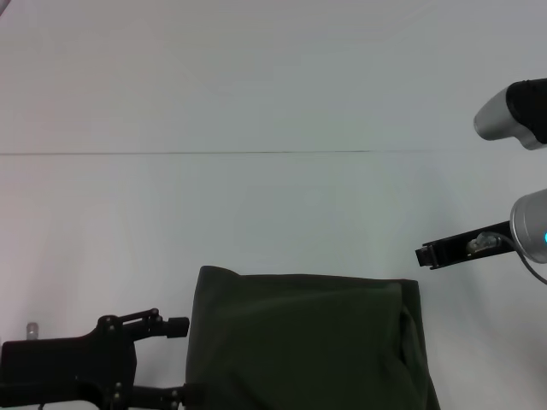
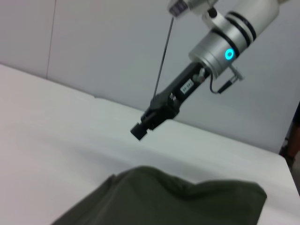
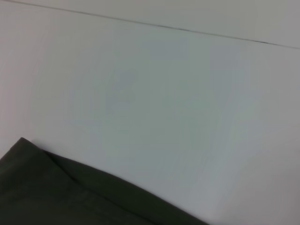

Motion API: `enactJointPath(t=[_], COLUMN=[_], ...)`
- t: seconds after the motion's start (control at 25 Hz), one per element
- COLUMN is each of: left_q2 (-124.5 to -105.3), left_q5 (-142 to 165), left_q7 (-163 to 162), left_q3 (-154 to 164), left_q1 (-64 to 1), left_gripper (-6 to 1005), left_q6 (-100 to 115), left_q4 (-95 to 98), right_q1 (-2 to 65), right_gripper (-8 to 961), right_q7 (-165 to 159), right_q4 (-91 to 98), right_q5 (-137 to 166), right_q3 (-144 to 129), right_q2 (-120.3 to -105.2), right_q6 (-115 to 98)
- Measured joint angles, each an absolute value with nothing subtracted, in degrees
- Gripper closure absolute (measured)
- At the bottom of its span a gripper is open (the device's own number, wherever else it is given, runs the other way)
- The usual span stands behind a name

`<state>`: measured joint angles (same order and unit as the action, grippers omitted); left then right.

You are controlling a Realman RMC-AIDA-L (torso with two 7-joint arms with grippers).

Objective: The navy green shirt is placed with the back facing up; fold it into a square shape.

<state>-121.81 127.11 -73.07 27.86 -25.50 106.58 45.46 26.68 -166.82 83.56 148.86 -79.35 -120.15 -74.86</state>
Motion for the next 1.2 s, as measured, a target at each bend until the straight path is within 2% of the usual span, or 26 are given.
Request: enactJointPath(t=[0.12, 0.4, 0.6, 0.92, 1.04, 1.12, 1.2], left_q2=[-121.68, -121.81, -121.87, -121.8, -121.78, -121.86, -121.89], left_q5=[124.3, 122.0, 120.9, 120.2, 120.2, 120.1, 120.0], left_q7=[-73.5, -74.0, -74.0, -74.0, -74.0, -74.0, -74.0], left_q3=[27.8, 27.2, 25.6, 23.7, 23.3, 22.8, 22.7], left_q1=[-25.5, -25.3, -24.9, -25.2, -25.4, -25.4, -25.4], left_gripper=[66, 66, 66, 66, 66, 66, 66], left_q6=[106.6, 106.1, 105.9, 105.4, 105.0, 104.5, 104.4], left_q4=[43.5, 42.2, 41.4, 40.2, 39.6, 39.6, 39.6], right_q1=[26.3, 25.6, 25.8, 27.9, 29.0, 29.9, 30.1], right_gripper=[910, 804, 729, 396, 273, 271, 268], right_q7=[-164.1, -163.4, -161.0, -151.2, -148.6, -147.5, -147.4], right_q4=[82.7, 80.6, 72.0, 55.8, 51.0, 45.8, 44.1], right_q5=[144.4, 140.6, 134.6, 126.9, 125.3, 123.6, 123.0], right_q3=[-75.1, -67.6, -60.5, -47.8, -44.5, -42.9, -42.6], right_q2=[-120.15, -120.11, -120.04, -119.44, -118.73, -117.24, -116.76], right_q6=[-78.0, -82.0, -81.0, -80.8, -81.5, -82.4, -82.7])
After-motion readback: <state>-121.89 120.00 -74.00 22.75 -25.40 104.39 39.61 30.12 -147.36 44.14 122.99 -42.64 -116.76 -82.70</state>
